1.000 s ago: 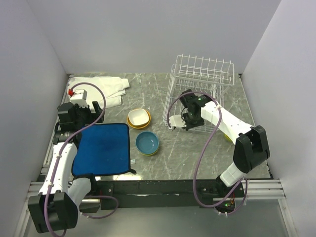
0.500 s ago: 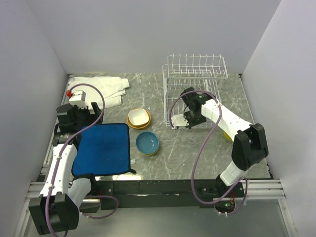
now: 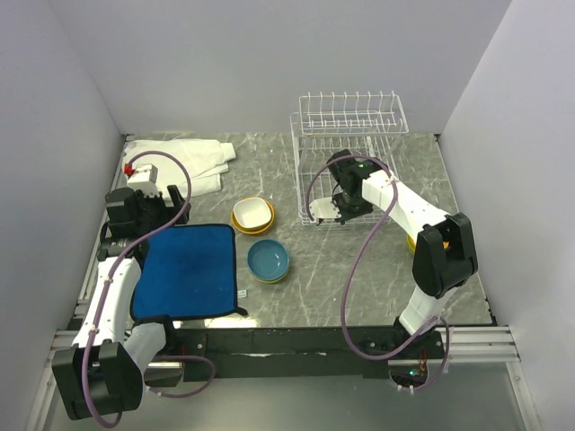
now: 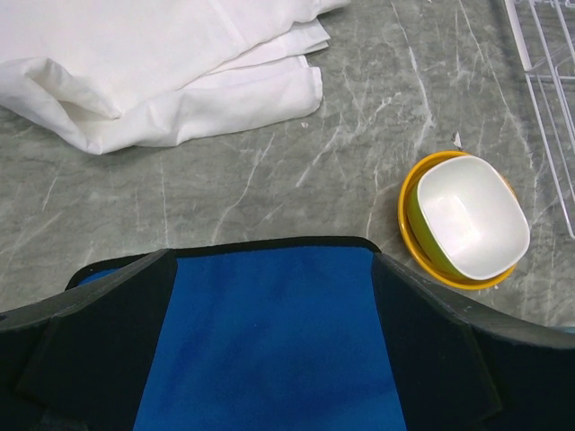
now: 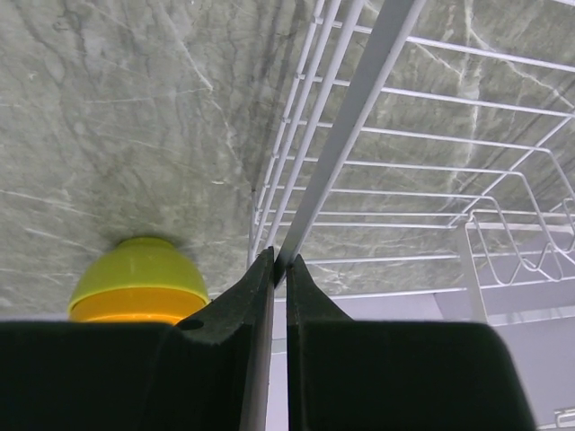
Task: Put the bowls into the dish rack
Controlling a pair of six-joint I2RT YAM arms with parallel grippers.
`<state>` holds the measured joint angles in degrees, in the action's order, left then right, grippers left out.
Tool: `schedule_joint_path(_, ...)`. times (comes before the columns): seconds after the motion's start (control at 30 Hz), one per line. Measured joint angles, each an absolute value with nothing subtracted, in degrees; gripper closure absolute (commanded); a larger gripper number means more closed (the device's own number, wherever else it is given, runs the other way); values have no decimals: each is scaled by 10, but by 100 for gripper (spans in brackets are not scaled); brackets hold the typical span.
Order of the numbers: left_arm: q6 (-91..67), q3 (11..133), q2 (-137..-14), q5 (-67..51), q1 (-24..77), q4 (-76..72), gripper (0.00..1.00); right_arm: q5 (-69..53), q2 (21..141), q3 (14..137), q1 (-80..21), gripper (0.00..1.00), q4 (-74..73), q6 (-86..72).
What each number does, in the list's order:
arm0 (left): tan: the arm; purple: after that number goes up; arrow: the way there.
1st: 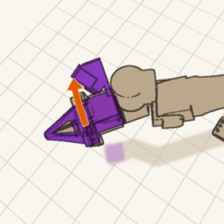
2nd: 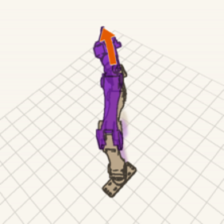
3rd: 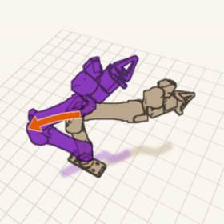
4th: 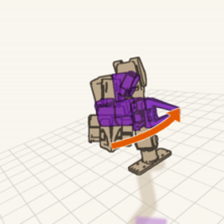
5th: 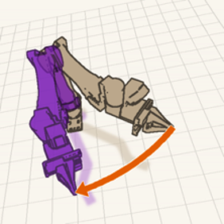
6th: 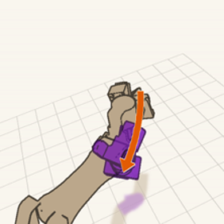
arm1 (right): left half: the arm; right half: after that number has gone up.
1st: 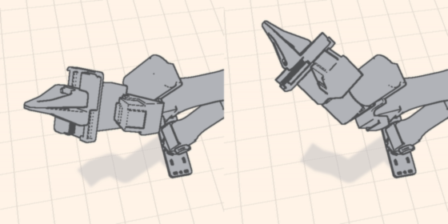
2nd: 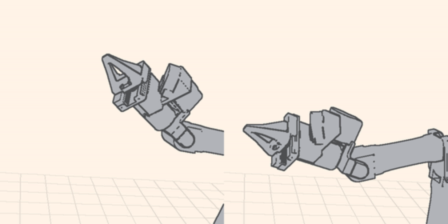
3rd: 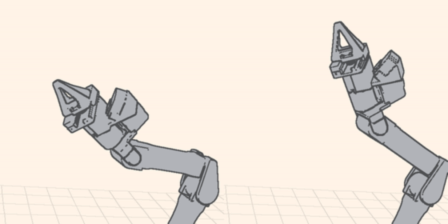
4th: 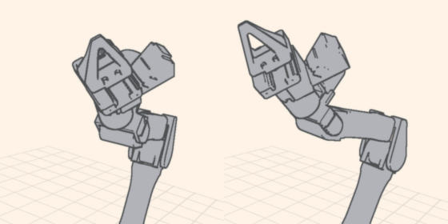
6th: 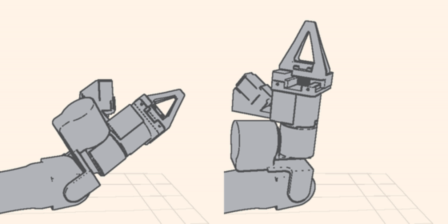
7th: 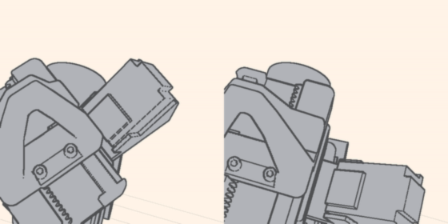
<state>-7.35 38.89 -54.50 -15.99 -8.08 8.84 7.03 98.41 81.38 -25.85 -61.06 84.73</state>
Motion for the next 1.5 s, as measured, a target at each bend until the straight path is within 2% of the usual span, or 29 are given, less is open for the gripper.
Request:
schedule_joint_path(0.1,-73,389,-547,-167,-81,88,3,74,983,814,-258,56,-609,844)
schedule_joint_path(0.2,-71,389,-545,-173,-82,88,3,79,960,813,-259,48,-591,836)
schedule_joint_path(0.37,-67,389,-534,-183,-82,93,3,81,869,814,-263,41,-575,792)
schedule_joint_path(0.4,-67,389,-533,-184,-82,93,3,80,853,818,-264,33,-576,777)
schedule_joint_path(0.67,-74,402,-539,-184,-82,111,3,19,793,827,-305,32,-569,622)
schedule_joint_path(0.83,-87,412,-553,-164,-82,128,3,-6,791,820,-425,37,-526,441)
schedule_joint_path(0.97,-100,412,-554,-119,-82,146,3,-12,823,823,-503,41,-490,314)
schedule_joint_path(1.23,-105,440,-554,-25,-84,195,3,-14,923,826,-562,39,-428,178)
schedule_joint_path(1.5,-117,451,-534,32,-99,223,3,-58,1015,903,-617,41,-409,46)
